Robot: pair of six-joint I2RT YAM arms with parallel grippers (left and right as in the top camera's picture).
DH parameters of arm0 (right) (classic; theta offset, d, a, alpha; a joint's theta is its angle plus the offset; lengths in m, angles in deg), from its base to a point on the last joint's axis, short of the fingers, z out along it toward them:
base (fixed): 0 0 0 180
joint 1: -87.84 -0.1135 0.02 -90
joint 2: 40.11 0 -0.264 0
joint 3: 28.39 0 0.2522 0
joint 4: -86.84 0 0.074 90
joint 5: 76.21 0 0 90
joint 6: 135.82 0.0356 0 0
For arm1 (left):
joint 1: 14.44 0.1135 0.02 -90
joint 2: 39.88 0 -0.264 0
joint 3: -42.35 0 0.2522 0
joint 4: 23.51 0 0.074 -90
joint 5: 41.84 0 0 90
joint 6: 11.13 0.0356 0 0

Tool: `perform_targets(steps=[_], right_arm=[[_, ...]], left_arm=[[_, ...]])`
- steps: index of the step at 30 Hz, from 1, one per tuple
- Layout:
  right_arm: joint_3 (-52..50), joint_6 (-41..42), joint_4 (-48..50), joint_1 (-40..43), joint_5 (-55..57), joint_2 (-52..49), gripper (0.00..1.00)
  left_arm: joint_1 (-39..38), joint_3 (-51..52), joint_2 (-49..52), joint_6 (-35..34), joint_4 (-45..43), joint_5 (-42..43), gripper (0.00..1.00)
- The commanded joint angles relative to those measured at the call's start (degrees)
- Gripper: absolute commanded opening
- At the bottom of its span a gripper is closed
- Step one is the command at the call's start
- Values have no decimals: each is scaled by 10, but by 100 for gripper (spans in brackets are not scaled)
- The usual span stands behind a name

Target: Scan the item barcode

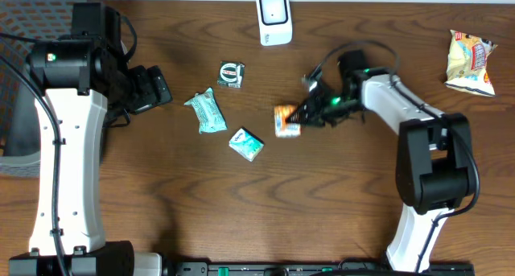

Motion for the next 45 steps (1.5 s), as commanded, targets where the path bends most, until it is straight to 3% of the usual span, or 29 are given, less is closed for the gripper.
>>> perform_targets(steps=[1,4,14,18,32,36,38,41,45], right_arm=[[23,-76,1,14,-209,1,1],[26,-103,10,15,-274,2,1],[28,-98,63,7,-272,51,1],[28,-16,84,7,-181,86,1],[27,-10,82,-31,-82,106,1],[27,28,75,-44,32,106,1],[27,49,64,-55,163,106,1],[27,109,38,-93,467,102,1],[27,80,42,-147,670,95,1]], left_arm=[[1,3,1,-7,2,-1,98],[1,3,1,-7,2,-1,98],[1,3,1,-7,2,-1,98],[1,3,1,-7,2,-1,98],[1,3,1,-7,2,-1,98],[1,3,1,-7,2,-1,98],[1,3,1,-7,2,-1,98],[1,3,1,-7,2,-1,98],[1,3,1,-7,2,-1,98]])
